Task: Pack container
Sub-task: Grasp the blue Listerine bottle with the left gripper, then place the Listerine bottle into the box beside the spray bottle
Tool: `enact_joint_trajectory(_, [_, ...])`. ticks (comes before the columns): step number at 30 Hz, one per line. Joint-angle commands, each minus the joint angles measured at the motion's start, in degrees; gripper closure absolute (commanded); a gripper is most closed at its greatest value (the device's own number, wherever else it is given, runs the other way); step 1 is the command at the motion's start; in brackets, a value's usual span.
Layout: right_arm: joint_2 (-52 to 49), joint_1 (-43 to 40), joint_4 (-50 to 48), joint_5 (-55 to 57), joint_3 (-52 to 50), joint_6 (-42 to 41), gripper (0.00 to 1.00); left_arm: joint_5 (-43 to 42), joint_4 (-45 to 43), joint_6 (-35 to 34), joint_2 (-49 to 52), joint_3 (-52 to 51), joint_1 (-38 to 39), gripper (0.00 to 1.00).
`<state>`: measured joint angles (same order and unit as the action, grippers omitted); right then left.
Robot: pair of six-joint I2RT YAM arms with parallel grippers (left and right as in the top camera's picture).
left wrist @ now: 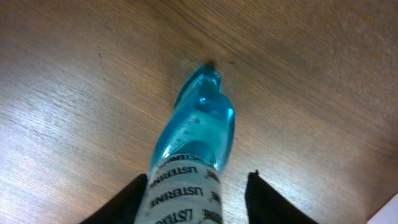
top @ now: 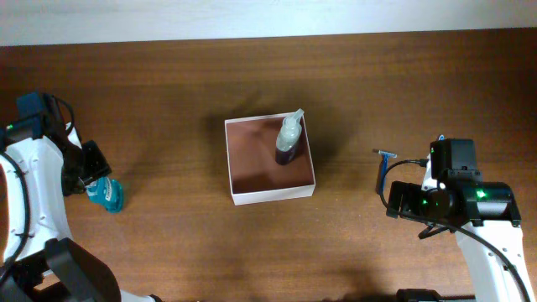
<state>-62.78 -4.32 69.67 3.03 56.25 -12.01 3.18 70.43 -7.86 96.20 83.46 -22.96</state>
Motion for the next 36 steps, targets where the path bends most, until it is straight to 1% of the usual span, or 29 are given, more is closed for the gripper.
enact_joint_trajectory(1, [0.66,-0.26,0.0,0.68,1.09,-0.33,0.01,-0.42,-0.37,1.6,-0.22,-0.28,-0.2,0.53])
enact_joint_trajectory(3, [0.66,-0.26,0.0,0.68,1.09,-0.33,0.01,-0.42,-0.39,2.12,-0.22,-0.28,-0.2,0.56])
enact_joint_trajectory(7, [0.66,-0.26,0.0,0.68,1.09,-0.33,0.02,-0.42,-0.35,2.4,-0.22,-0.28,-0.2,0.59])
enact_joint_trajectory(10, [0.66,-0.26,0.02,0.68,1.09,-0.33,0.01,-0.42,-0.33,2.91,-0.22,-0.31,-0.2,0.64])
enact_joint_trajectory(17, [0.66,-0.26,0.02,0.66,1.09,-0.33,0.01,-0.44,-0.15,3.04,-0.22,-0.68,-0.2,0.73])
enact_joint_trajectory(21, [0.66,-0.26,0.02,0.68,1.09,-0.33,0.01,-0.46,0.04,3.02,-0.22,-0.7,-0.2,0.81])
enact_joint_trajectory(23, [0.66,-0.26,0.02,0.68,1.09,-0.33,0.01,-0.5,0.07,3.02,-0.22,-0.7,-0.2,0.87])
enact_joint_trajectory(25, [0.66,-0.26,0.02,0.68,1.09,-0.33,0.01,-1.22,0.13,3.02,-0.24,-0.61,-0.17,0.97])
enact_joint_trajectory(26, [0.66,-0.26,0.02,0.68,1.09,-0.33,0.02,-1.97,0.33,3.02,-0.35,-0.37,-0.09,0.99])
enact_joint_trajectory(30, [0.66,-0.26,0.0,0.68,1.09,-0.33,0.01,-3.5,1.95,3.02,-1.57,2.12,0.76,1.0])
enact_joint_trajectory(36, [0.66,-0.26,0.0,0.68,1.09,-0.33,0.01,-6.03,8.15,2.14,-6.01,13.25,7.76,0.99])
